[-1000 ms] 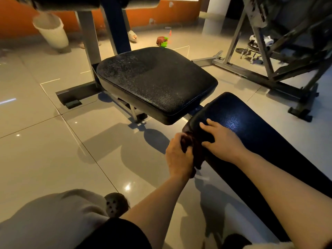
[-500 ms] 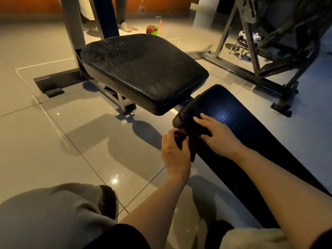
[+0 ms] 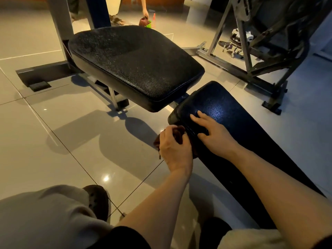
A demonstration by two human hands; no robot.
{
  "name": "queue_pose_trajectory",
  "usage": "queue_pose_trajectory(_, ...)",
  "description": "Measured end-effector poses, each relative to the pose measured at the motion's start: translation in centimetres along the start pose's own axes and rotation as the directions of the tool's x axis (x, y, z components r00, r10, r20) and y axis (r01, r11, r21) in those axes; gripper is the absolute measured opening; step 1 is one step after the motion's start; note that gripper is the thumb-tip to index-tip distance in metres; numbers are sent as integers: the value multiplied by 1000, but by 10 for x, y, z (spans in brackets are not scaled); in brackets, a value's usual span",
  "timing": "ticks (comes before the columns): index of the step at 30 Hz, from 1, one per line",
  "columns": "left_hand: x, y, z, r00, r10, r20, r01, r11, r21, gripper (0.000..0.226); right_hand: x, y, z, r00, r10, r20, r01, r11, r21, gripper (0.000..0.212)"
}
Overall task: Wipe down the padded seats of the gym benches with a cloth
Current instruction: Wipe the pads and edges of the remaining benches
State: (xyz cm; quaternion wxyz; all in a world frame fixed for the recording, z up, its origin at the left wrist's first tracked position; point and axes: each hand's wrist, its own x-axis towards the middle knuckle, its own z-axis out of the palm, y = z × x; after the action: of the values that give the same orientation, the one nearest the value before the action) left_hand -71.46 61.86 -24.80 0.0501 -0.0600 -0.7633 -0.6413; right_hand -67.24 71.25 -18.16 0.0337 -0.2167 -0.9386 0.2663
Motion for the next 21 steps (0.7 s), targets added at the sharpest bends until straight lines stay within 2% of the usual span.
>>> queue_pose_trajectory(5, -17, -13, -8, 967, 113, 228, -119, 993, 13, 24, 1, 0, 0, 1000, 4, 18, -4, 1000, 5, 66)
queue_pose_trajectory(7, -11, -8, -11, 986, 75, 151, -76, 997, -4, 24, 1, 0, -1, 1000, 2, 18, -2, 1000, 4, 66)
queue_pose_trajectory(9, -1, 1, -12, 999, -38, 29, 39, 999, -26, 29, 0, -1, 1, 1000, 2, 11, -2, 1000, 8, 66)
queue_pose_trajectory(11, 1, 5, -10, 998, -54, 19, 55, 997, -49, 27, -1, -1, 3, 1000, 1, 12, -1, 1000, -14, 67)
queue_pose_trajectory(15, -25, -11, -11, 961, 72, 266, -69, 997, -18, 26, -4, 1, 2, 999, -6, 32, 7, 999, -39, 68)
queue_pose_trajectory(17, -30, -17, -13, 946, 67, 317, -65, 998, -16, 27, -5, 2, 0, 999, -10, 39, 12, 999, -39, 68)
queue_pose_trajectory(21, -5, -3, -9, 999, 13, 30, -12, 999, -51, 24, -7, 3, -3, 999, -3, 32, 3, 1000, 2, 68)
